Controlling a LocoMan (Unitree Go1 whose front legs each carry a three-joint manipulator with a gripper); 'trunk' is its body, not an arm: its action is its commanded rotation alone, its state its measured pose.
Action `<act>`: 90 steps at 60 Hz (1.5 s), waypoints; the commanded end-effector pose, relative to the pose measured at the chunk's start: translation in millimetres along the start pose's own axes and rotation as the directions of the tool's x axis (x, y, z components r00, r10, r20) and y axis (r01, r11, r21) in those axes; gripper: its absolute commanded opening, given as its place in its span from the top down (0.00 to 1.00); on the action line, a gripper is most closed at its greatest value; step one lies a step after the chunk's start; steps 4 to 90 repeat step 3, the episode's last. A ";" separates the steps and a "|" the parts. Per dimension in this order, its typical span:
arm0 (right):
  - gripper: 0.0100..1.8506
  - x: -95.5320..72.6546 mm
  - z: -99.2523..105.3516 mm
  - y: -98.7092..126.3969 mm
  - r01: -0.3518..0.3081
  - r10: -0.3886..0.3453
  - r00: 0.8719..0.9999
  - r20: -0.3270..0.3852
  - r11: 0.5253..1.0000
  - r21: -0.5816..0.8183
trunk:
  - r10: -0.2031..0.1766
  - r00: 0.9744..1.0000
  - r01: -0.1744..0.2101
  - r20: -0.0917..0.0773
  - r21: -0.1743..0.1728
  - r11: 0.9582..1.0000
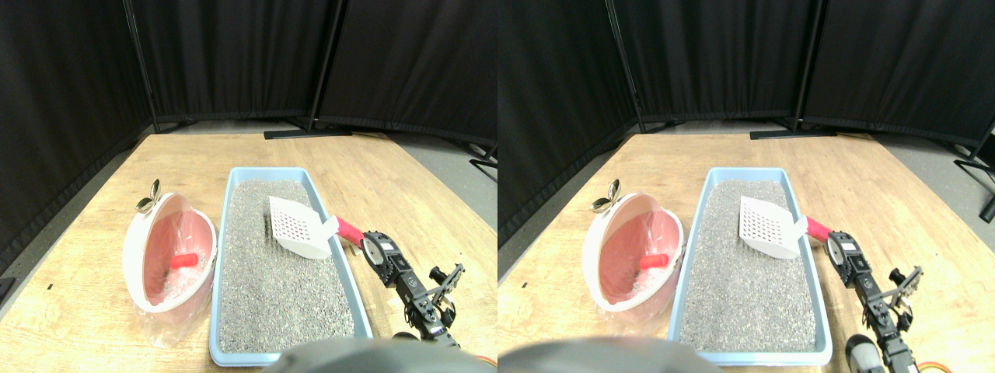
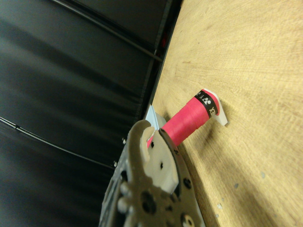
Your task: Scoop (unimanual)
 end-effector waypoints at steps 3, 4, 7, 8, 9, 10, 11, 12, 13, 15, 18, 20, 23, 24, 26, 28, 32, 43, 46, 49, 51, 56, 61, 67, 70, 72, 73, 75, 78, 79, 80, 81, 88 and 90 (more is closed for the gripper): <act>0.98 1.6 6.8 3.0 0.000 0.000 0.999 0.040 1.000 -0.001 | -0.012 1.000 0.012 0.015 -0.021 1.000; 0.98 1.6 6.8 3.0 0.000 0.000 0.999 0.040 1.000 -0.001 | -0.012 1.000 0.012 0.015 -0.021 1.000; 0.98 1.6 6.8 3.0 0.000 0.000 0.999 0.040 1.000 -0.001 | -0.012 1.000 0.012 0.015 -0.021 1.000; 0.98 1.6 6.8 3.0 0.000 0.000 0.999 0.040 1.000 -0.001 | -0.012 1.000 0.012 0.015 -0.021 1.000; 0.98 1.6 6.8 3.0 0.000 0.000 0.999 0.040 1.000 -0.001 | -0.012 1.000 0.012 0.015 -0.021 1.000; 0.98 1.6 6.8 3.0 0.000 0.000 0.999 0.040 1.000 -0.001 | -0.012 1.000 0.012 0.015 -0.021 1.000; 0.98 1.6 6.8 3.0 0.000 0.000 0.999 0.040 1.000 -0.001 | -0.012 1.000 0.012 0.015 -0.021 1.000; 0.98 1.6 6.8 3.0 0.000 0.000 0.999 0.040 1.000 -0.001 | -0.012 1.000 0.012 0.015 -0.021 1.000; 0.98 1.6 6.8 3.0 0.000 0.000 0.999 0.040 1.000 -0.001 | -0.012 1.000 0.012 0.015 -0.021 1.000; 0.98 1.6 6.8 3.0 0.000 0.000 0.999 0.040 1.000 -0.001 | -0.012 1.000 0.012 0.015 -0.021 1.000; 0.98 1.6 6.8 3.0 0.000 0.000 0.999 0.040 1.000 -0.001 | -0.012 1.000 0.012 0.015 -0.021 1.000; 0.98 1.6 6.8 3.0 0.000 0.000 0.999 0.040 1.000 -0.001 | -0.012 1.000 0.012 0.015 -0.021 1.000; 0.98 1.6 6.8 3.0 0.000 0.000 0.999 0.040 1.000 -0.001 | -0.012 1.000 0.012 0.015 -0.021 1.000; 0.98 1.6 6.8 3.0 0.000 0.000 0.999 0.040 1.000 -0.001 | -0.012 1.000 0.012 0.015 -0.021 1.000; 0.98 1.6 6.8 3.0 0.000 0.000 0.999 0.040 1.000 -0.001 | -0.012 1.000 0.012 0.015 -0.021 1.000; 0.98 1.6 6.8 3.0 0.000 0.000 0.999 0.040 1.000 -0.001 | -0.012 1.000 0.012 0.015 -0.021 1.000; 0.98 1.6 6.8 3.0 0.000 0.000 0.999 0.040 1.000 -0.001 | -0.012 1.000 0.012 0.015 -0.021 1.000; 0.98 1.6 6.8 3.0 0.000 0.000 0.999 0.040 1.000 -0.001 | -0.012 1.000 0.012 0.015 -0.021 1.000; 0.98 1.6 6.8 3.0 0.000 0.000 0.999 0.040 1.000 -0.001 | -0.012 1.000 0.012 0.015 -0.021 1.000; 0.98 1.6 6.8 3.0 0.000 0.000 0.999 0.040 1.000 -0.001 | -0.012 1.000 0.012 0.015 -0.021 1.000; 0.98 1.6 6.8 3.0 0.000 0.000 0.999 0.040 1.000 -0.001 | -0.012 1.000 0.012 0.015 -0.021 1.000; 0.98 1.6 6.8 3.0 0.000 0.000 0.999 0.040 1.000 -0.001 | -0.012 1.000 0.012 0.015 -0.021 1.000; 0.98 1.6 6.8 3.0 0.000 0.000 0.999 0.040 1.000 -0.001 | -0.012 1.000 0.012 0.015 -0.021 1.000; 0.98 1.6 6.8 3.0 0.000 0.000 0.999 0.040 1.000 -0.001 | -0.012 1.000 0.012 0.015 -0.021 1.000; 0.98 1.6 6.8 3.0 0.000 0.000 0.999 0.040 1.000 -0.001 | -0.012 1.000 0.012 0.015 -0.021 1.000; 0.98 1.6 6.8 3.0 0.000 0.000 0.999 0.040 1.000 -0.001 | -0.012 1.000 0.012 0.015 -0.021 1.000; 0.98 1.6 6.8 3.0 0.000 0.000 0.999 0.040 1.000 -0.001 | -0.012 1.000 0.012 0.015 -0.021 1.000; 0.98 1.6 6.8 3.0 0.000 0.000 0.999 0.040 1.000 -0.001 | -0.012 1.000 0.012 0.015 -0.021 1.000; 0.98 1.6 6.8 3.0 0.000 0.000 0.999 0.040 1.000 -0.001 | -0.012 1.000 0.012 0.015 -0.021 1.000; 0.98 1.6 6.8 3.0 0.000 0.000 0.999 0.040 1.000 -0.001 | -0.012 1.000 0.012 0.015 -0.021 1.000; 0.98 1.6 6.8 3.0 0.000 0.000 0.999 0.040 1.000 -0.001 | -0.012 1.000 0.012 0.015 -0.021 1.000; 0.98 1.6 6.8 3.0 0.000 0.000 0.999 0.040 1.000 -0.001 | -0.012 1.000 0.012 0.015 -0.021 1.000; 0.98 1.6 6.8 3.0 0.000 0.000 0.999 0.040 1.000 -0.001 | -0.012 1.000 0.012 0.015 -0.021 1.000; 0.98 1.6 6.8 3.0 0.000 0.000 0.999 0.040 1.000 -0.001 | -0.012 1.000 0.012 0.015 -0.021 1.000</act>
